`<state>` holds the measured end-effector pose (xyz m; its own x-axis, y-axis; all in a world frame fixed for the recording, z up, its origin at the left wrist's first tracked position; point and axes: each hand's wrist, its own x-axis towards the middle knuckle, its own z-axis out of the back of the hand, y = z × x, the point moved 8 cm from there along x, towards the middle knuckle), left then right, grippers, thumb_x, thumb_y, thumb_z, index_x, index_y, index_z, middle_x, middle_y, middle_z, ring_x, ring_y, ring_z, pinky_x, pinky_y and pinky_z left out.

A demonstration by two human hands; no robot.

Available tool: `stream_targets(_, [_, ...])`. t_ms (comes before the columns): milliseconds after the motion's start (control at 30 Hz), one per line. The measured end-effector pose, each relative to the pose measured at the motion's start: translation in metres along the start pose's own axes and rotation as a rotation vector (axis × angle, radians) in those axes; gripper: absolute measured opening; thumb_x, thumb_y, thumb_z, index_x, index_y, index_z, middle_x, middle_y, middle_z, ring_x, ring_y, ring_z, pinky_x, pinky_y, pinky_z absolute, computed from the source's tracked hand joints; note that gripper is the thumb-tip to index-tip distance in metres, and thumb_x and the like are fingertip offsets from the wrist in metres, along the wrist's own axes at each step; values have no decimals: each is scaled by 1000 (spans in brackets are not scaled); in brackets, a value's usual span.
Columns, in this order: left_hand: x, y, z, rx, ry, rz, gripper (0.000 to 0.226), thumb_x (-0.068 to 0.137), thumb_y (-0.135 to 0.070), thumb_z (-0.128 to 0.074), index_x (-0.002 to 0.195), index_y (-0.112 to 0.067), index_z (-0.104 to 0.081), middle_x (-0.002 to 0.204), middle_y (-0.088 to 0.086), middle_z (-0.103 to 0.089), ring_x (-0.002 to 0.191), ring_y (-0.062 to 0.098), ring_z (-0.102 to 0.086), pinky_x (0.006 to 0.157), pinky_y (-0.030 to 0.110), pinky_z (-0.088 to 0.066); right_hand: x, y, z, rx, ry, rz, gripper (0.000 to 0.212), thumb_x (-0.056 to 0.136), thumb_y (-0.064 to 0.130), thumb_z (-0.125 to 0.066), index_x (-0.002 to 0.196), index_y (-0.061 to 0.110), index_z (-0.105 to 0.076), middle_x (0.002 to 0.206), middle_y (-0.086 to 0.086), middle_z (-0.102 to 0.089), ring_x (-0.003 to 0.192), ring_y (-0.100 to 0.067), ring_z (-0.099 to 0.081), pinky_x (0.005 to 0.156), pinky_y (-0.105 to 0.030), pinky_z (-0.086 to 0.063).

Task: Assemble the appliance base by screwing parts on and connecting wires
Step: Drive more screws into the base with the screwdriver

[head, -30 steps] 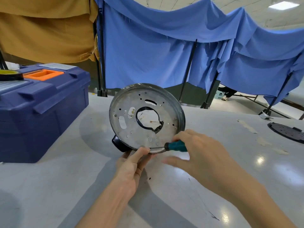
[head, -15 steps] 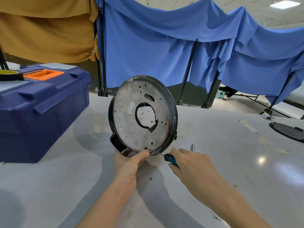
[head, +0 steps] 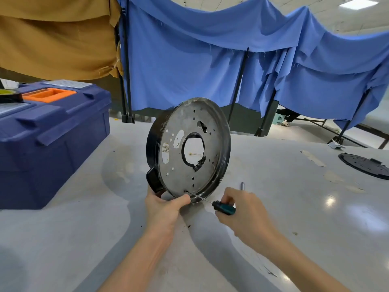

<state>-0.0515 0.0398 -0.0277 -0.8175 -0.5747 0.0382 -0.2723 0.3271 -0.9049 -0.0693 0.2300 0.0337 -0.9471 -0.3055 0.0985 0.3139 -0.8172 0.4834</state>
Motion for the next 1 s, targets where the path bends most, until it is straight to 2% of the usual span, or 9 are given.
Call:
stream_targets(67, [1, -1, 0, 0, 5, 5, 57, 60, 25, -66, 107, -7, -57, 61, -9, -70, 53, 3, -66, 45, 18, -49, -4, 7, -5, -37, -57, 77, 18, 87, 21, -66, 79, 10, -55, 74, -7, -62, 63, -31, -62, 61, -35, -51])
stream_targets(133, [1, 0, 0, 12, 15, 5, 57, 60, 24, -67, 106, -7, -57, 61, -7, -70, 53, 4, -66, 45, 18, -49, -5, 3, -9, 128, -29, 43, 20, 85, 17, -69, 75, 2, -59, 65, -12, -61, 45, -26, -57, 48, -30, -44])
stream_targets(333, [2, 2, 2, 46, 18, -16, 59, 57, 22, -70, 107, -8, -58, 68, -2, -73, 62, 7, -69, 50, 19, -52, -9, -24, -44, 1070, 386, -543, 29, 73, 10, -81, 83, -14, -69, 65, -20, -63, 36, -15, -43, 29, -17, -26])
stream_targets(467, [1, 3, 1, 32, 17, -15, 59, 58, 23, -69, 107, -8, -57, 67, -3, -72, 58, 7, -69, 46, 22, -51, -5, -25, -40, 857, 390, -423, 51, 67, 16, -88, 107, -1, -62, 75, -15, -66, 42, -19, -50, 32, -22, -22])
stream_targets(533, [2, 3, 1, 35, 20, -29, 61, 57, 23, -70, 107, -11, -58, 71, -5, -74, 62, 6, -70, 49, 21, -52, 0, -24, -29, 697, 268, -297, 36, 73, 4, -83, 101, 1, -59, 79, -13, -65, 40, -22, -54, 35, -24, -23])
stream_targets(633, [1, 1, 1, 57, 29, -46, 65, 56, 22, -71, 106, -16, -60, 75, -9, -74, 67, 2, -70, 53, 20, -54, 2, -12, -10, 292, 46, -19, 7, 85, 11, -71, 84, 7, -65, 83, -4, -67, 49, -19, -64, 47, -24, -44])
stream_targets(733, [2, 4, 2, 36, 20, -15, 64, 57, 22, -69, 107, -16, -59, 72, -6, -74, 64, 5, -70, 51, 20, -53, -6, 5, -8, -130, -59, 177, 16, 93, 26, -62, 86, 12, -64, 76, 4, -58, 64, -19, -52, 64, -30, -42])
stream_targets(867, [1, 5, 3, 48, 20, -5, 64, 56, 18, -72, 107, -19, -60, 77, -2, -75, 69, 11, -72, 53, 21, -53, -7, 10, -9, 199, -35, 175, 31, 89, 17, -67, 69, -5, -58, 58, -16, -42, 51, -16, -24, 51, -27, -24])
stream_targets(1000, [-1, 5, 0, 63, 36, 0, 64, 56, 20, -72, 104, -21, -61, 76, -1, -75, 69, 12, -72, 53, 22, -54, 0, -20, -19, 780, 125, -254, 29, 84, 13, -75, 67, -9, -68, 48, -11, -50, 36, -17, -27, 38, -19, -22])
